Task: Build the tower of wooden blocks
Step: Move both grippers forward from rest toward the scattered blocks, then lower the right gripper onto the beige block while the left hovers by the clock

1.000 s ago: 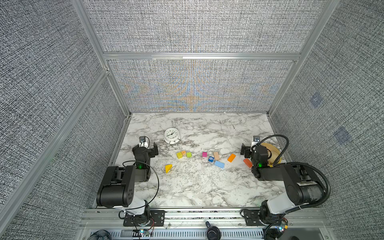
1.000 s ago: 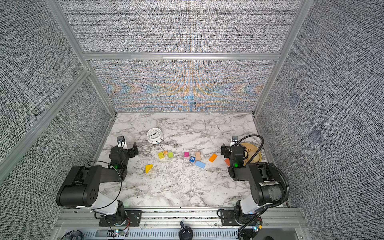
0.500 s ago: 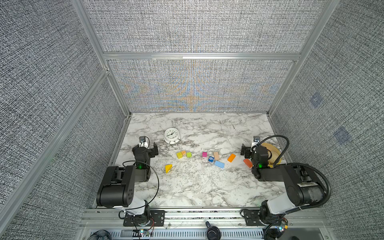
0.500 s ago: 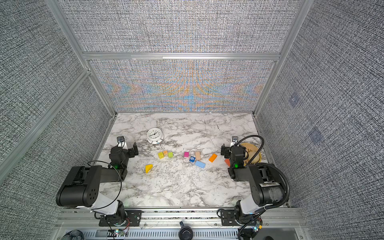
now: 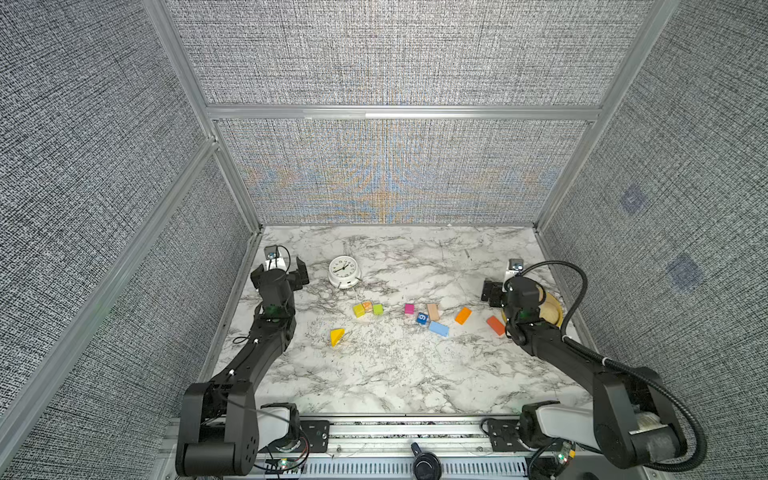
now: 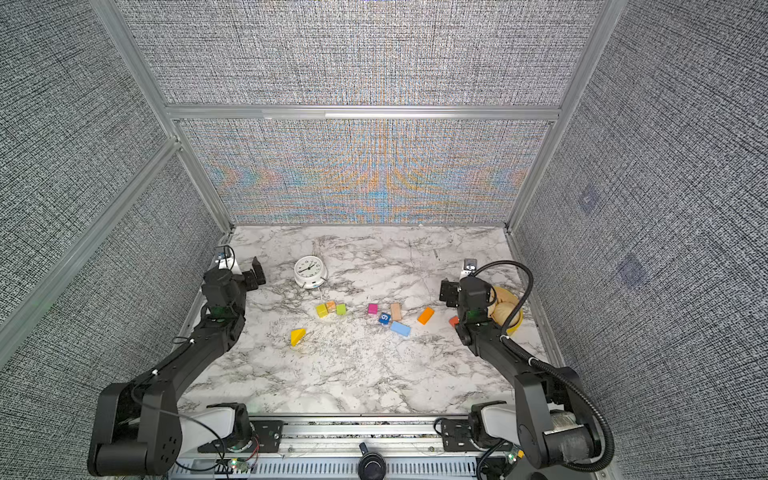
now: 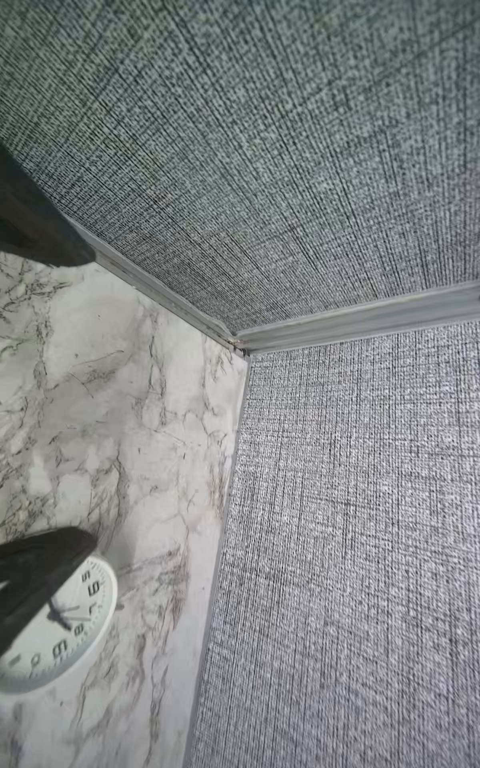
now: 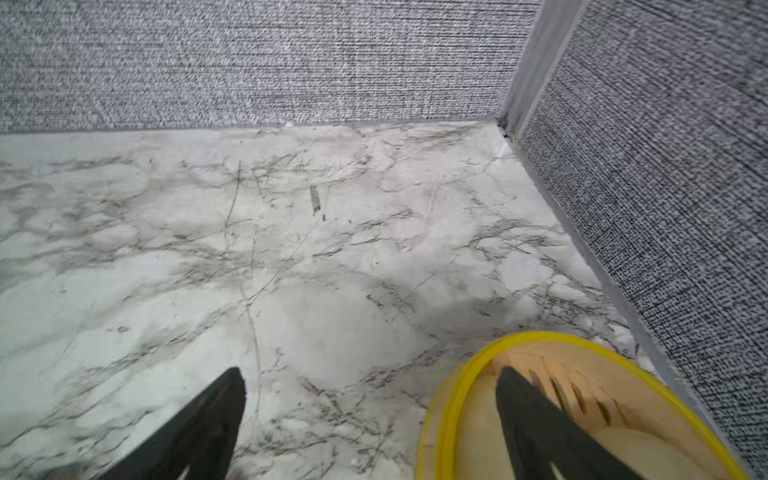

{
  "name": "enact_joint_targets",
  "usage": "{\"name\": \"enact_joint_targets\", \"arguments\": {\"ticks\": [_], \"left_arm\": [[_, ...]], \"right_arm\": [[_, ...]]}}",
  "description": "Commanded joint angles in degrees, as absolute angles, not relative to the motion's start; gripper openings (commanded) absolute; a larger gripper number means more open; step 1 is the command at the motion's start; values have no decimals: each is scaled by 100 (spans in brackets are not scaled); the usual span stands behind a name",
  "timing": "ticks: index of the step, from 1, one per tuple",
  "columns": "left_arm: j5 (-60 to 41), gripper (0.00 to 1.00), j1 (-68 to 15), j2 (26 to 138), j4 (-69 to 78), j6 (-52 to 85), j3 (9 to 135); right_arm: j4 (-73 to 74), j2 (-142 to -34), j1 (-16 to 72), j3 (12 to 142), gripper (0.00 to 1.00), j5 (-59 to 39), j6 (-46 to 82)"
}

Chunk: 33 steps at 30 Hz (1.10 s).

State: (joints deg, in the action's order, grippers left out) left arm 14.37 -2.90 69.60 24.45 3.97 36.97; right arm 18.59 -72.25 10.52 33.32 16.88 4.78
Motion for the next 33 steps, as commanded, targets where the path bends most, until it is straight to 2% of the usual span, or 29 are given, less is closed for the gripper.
{"name": "enact_joint_targets", "arguments": {"ticks": [1, 7, 13, 19, 23, 25, 29, 33], "left_arm": [[996, 99, -422, 6892, 661, 835, 4330], [877, 98, -895, 7290, -560, 1516, 5306], [1407, 99, -1591, 8033, -1607, 1891, 6338], [2040, 99, -2336, 8887, -2245, 1871, 7281], [2624, 99, -2545, 9578, -2614, 2314, 7927], [2527, 99, -2572, 9904, -3017, 2523, 8360], [2141, 99, -2597, 10064, -2813, 2565, 8281], [2248, 98, -2597, 9936, -2241, 2616, 7758]], "right_arm": [[523, -7166, 1191, 3868, 93, 1648, 764], [-1710, -7460, 1612, 5296, 82, 1305, 1057], [-2862, -7875, 2221, 6169, 77, 1116, 1231], [-3460, -8731, 2394, 6865, 68, 661, 1411], [-3572, -9330, 2455, 7290, 58, 356, 1426], [-3674, -9658, 2516, 7509, 56, 224, 1403], [-3839, -10149, 2647, 7790, 56, 126, 1356], [-3884, -10552, 2745, 7913, 55, -20, 1276]]}}
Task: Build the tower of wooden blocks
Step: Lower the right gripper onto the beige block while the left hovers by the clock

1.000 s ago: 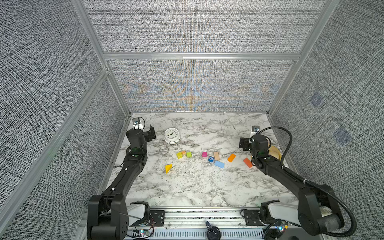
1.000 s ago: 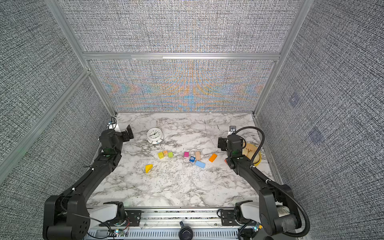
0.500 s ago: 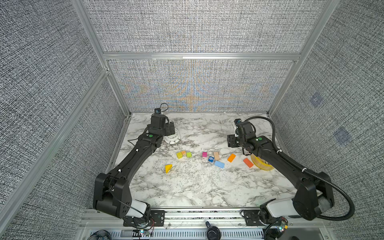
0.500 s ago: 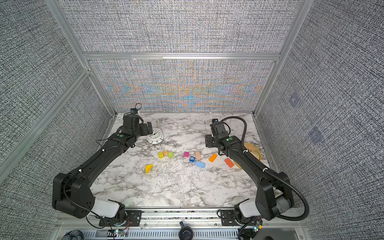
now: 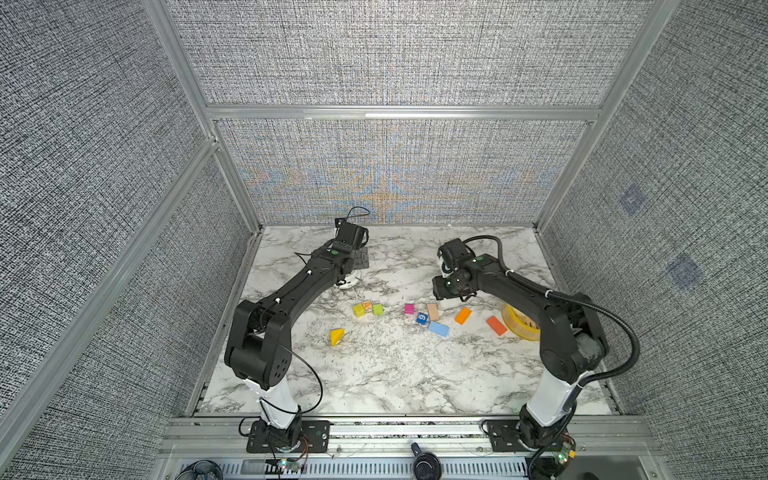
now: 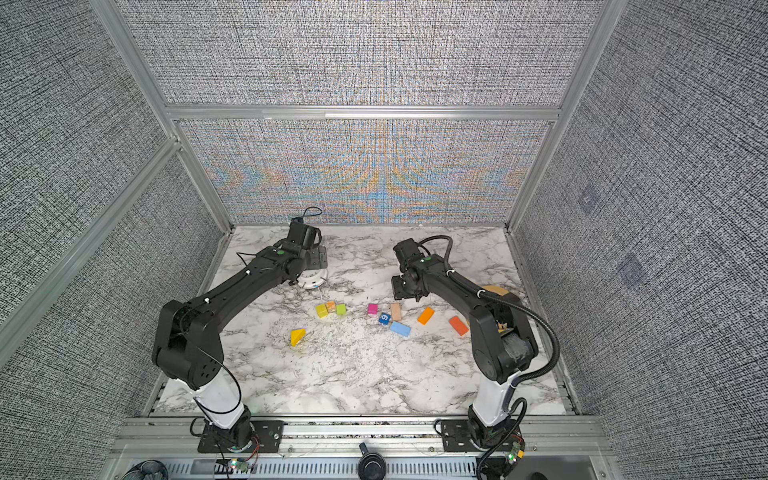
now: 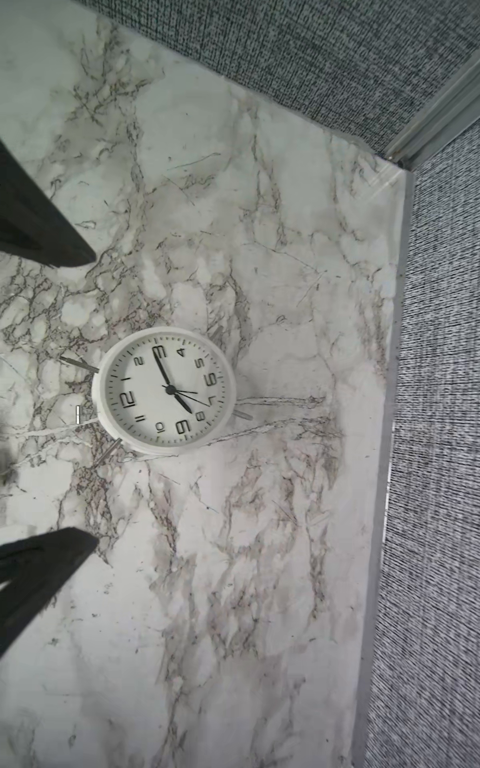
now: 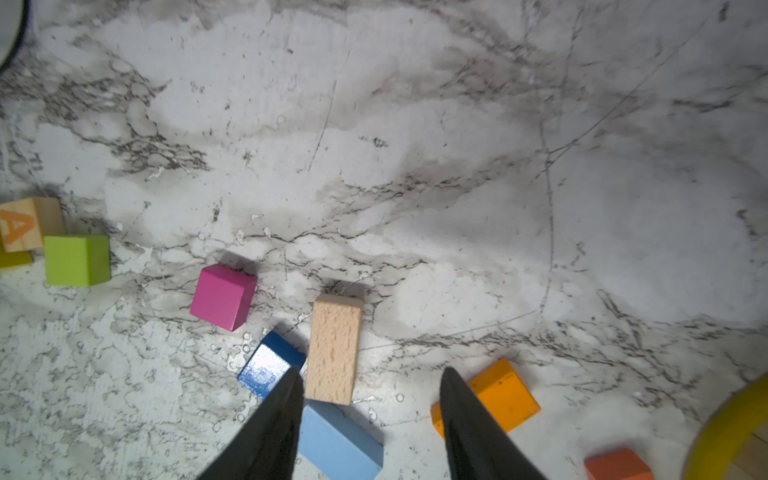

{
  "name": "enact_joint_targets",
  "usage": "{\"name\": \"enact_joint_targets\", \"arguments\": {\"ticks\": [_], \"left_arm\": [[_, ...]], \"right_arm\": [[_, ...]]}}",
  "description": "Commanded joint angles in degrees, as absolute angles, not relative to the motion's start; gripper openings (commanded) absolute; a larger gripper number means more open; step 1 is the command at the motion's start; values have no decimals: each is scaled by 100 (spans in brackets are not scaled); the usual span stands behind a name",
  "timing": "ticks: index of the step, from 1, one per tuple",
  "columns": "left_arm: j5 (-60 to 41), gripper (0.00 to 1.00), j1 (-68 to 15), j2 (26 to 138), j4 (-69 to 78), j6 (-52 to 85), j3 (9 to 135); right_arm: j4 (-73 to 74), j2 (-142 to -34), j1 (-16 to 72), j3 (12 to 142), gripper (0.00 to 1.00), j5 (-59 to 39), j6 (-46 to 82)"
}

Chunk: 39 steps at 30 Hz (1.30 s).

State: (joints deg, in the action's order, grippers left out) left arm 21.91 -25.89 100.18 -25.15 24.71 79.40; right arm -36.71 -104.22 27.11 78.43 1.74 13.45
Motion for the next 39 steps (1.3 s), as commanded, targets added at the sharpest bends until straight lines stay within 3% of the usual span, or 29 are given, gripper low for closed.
{"name": "enact_joint_targets", "arguments": {"ticks": [1, 23, 31, 39], "left_arm": [[2293, 99, -2593, 9924, -2167, 2638, 7649], [2080, 99, -2595, 10143, -1433, 2643, 6954], [2058, 99, -2594, 10110, -1411, 2663, 6913], [2001, 99, -2597, 10073, -1396, 2749, 6847]], "right_arm": [[-3909, -10638, 2769, 7942, 52, -64, 1256], [-4001, -11522, 2936, 8093, 49, -1, 1199], [-4076, -11481, 2952, 8120, 28, 59, 1187], [-4391, -11537, 2936, 8777, 26, 219, 1493]]}}
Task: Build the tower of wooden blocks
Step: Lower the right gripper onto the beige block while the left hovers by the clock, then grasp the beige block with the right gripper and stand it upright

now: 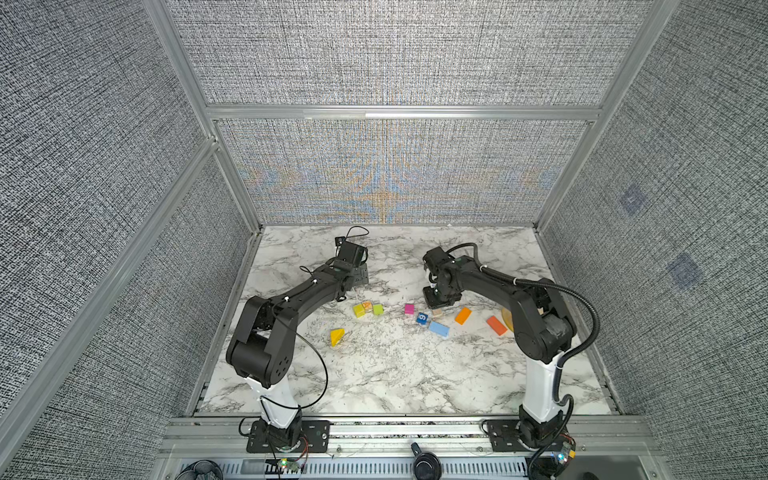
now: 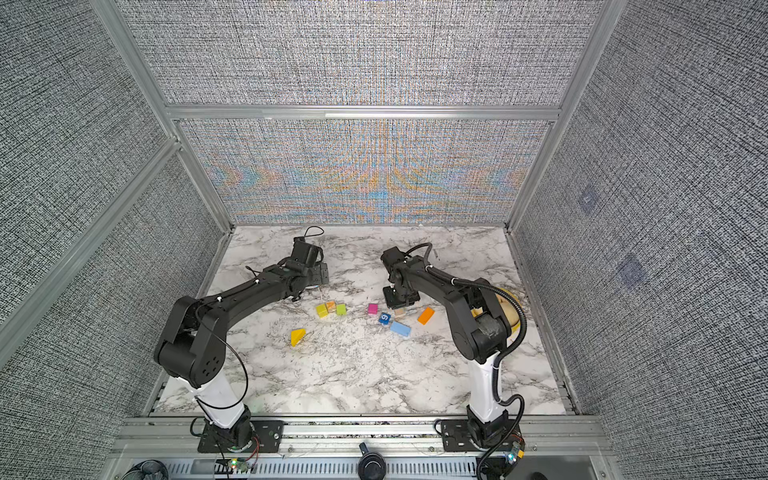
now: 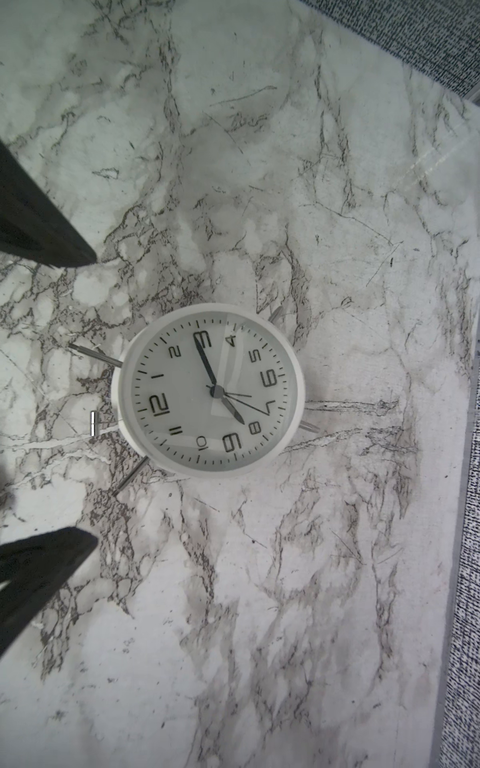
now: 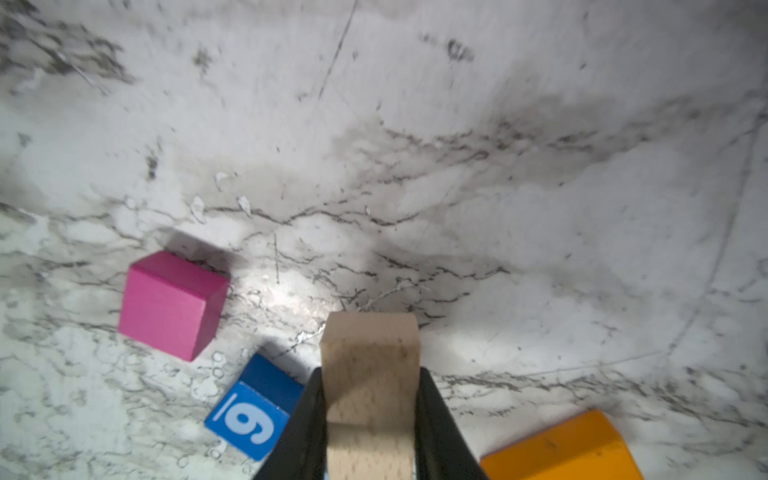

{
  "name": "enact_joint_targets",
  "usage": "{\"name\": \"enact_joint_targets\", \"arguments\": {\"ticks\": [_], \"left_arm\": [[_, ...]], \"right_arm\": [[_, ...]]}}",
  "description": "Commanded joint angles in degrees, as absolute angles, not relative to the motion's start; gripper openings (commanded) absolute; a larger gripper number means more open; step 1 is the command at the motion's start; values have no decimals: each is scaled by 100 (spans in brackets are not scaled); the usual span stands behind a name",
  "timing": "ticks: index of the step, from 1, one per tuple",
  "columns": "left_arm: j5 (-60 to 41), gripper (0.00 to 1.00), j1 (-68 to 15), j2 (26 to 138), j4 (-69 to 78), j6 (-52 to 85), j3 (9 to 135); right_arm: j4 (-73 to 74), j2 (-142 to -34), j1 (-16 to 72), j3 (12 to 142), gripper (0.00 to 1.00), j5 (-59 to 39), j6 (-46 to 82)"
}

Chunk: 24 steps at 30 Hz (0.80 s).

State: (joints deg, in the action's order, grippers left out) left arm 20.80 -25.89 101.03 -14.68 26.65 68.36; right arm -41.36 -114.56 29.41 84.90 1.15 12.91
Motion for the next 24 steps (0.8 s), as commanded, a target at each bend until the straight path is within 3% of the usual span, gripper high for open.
{"name": "enact_joint_targets", "arguments": {"ticks": [1, 15, 24], "left_arm": [[2001, 99, -2593, 10077, -1402, 2758, 6855], [2003, 99, -2593, 10008, -1394, 2777, 6793], [1971, 99, -2589, 10047, -1424, 2773, 6829]], "right_arm": [[-4476, -11616, 2940, 8942, 26, 230, 1525], [-5374, -13129, 2890, 11282, 26, 408, 2063], [-5415, -13547, 2887, 11653, 29, 514, 2241]]}}
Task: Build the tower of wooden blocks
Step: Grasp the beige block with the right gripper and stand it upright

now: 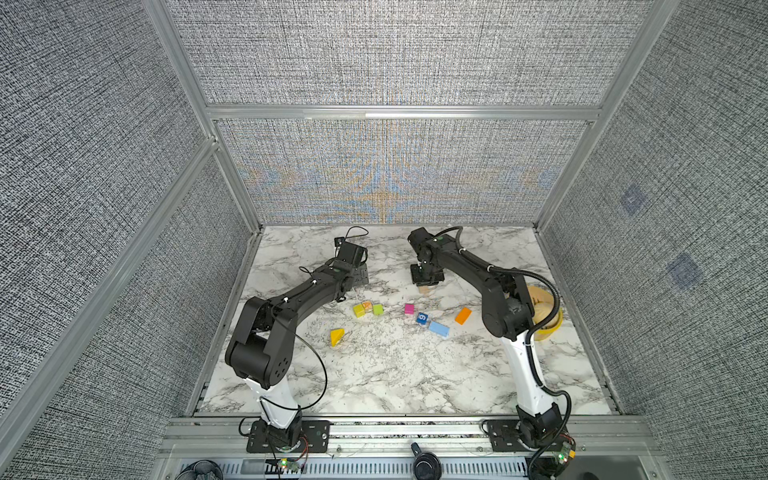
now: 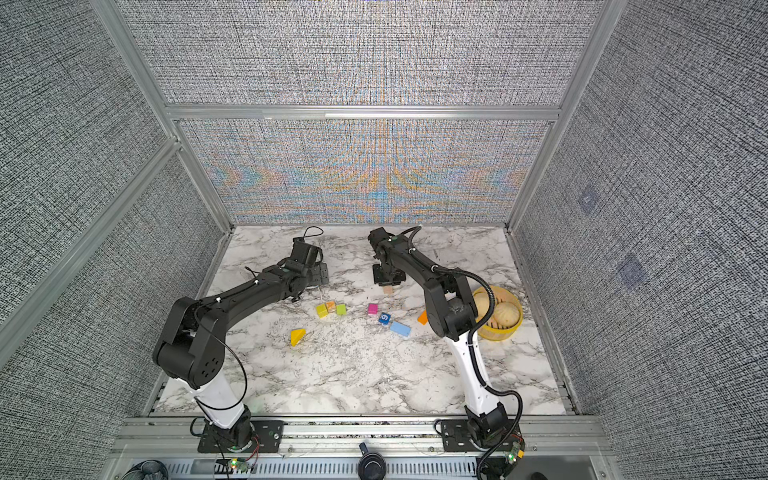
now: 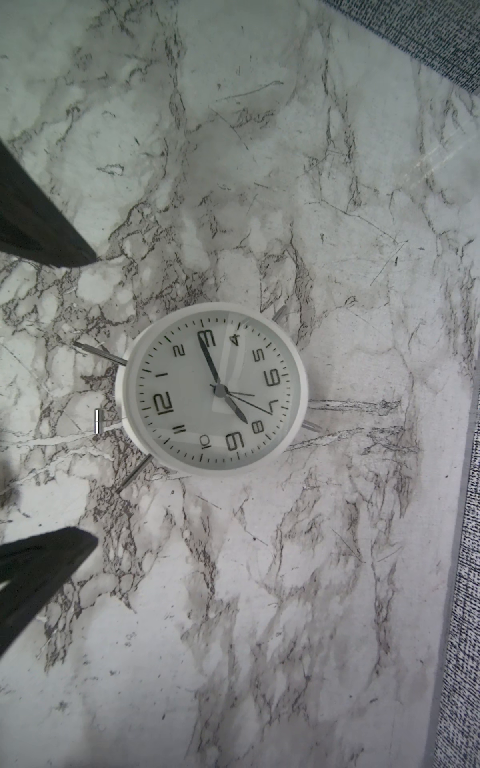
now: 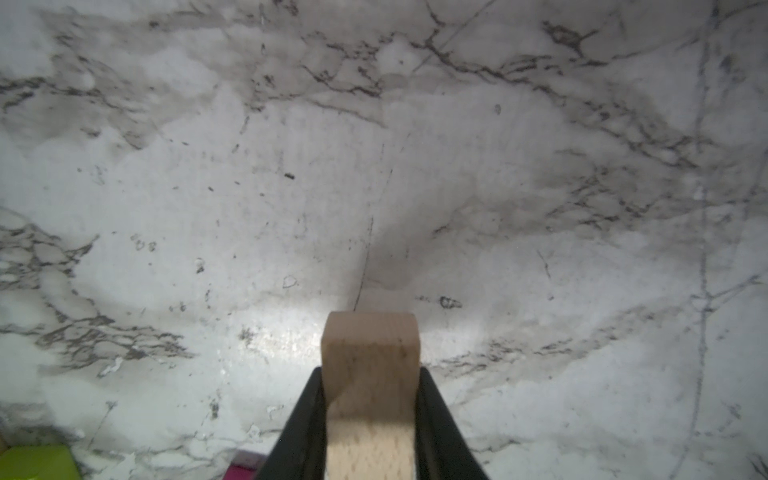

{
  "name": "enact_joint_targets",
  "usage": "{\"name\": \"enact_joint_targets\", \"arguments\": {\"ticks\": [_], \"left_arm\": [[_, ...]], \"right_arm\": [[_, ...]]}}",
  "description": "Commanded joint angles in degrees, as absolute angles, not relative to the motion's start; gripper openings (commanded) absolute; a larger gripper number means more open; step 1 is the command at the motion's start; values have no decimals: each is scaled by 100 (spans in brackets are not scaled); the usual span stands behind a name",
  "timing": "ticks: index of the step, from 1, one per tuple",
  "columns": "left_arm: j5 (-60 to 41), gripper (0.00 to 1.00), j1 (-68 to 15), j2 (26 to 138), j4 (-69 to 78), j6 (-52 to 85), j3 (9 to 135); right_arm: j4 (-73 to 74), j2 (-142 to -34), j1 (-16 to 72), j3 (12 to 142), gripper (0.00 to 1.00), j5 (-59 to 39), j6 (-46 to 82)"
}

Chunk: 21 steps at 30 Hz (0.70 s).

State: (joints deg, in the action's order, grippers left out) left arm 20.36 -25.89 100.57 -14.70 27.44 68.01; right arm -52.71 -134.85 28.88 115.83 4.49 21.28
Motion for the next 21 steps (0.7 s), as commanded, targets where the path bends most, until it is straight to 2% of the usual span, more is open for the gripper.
{"name": "enact_joint_targets", "arguments": {"ticks": [1, 13, 21], "left_arm": [[1974, 99, -2591, 10053, -1419, 2769, 6829], [1969, 99, -2591, 10046, -1424, 2764, 6829], [1732, 99, -2584, 10041, -1369, 2678, 6818]], "right_arm": [[-5418, -13565, 2891, 11667, 29, 505, 2243], [-5586, -13795, 2918, 11787, 35, 532, 1822], [-5583, -13716, 2920, 11823, 55, 478, 1615]]}}
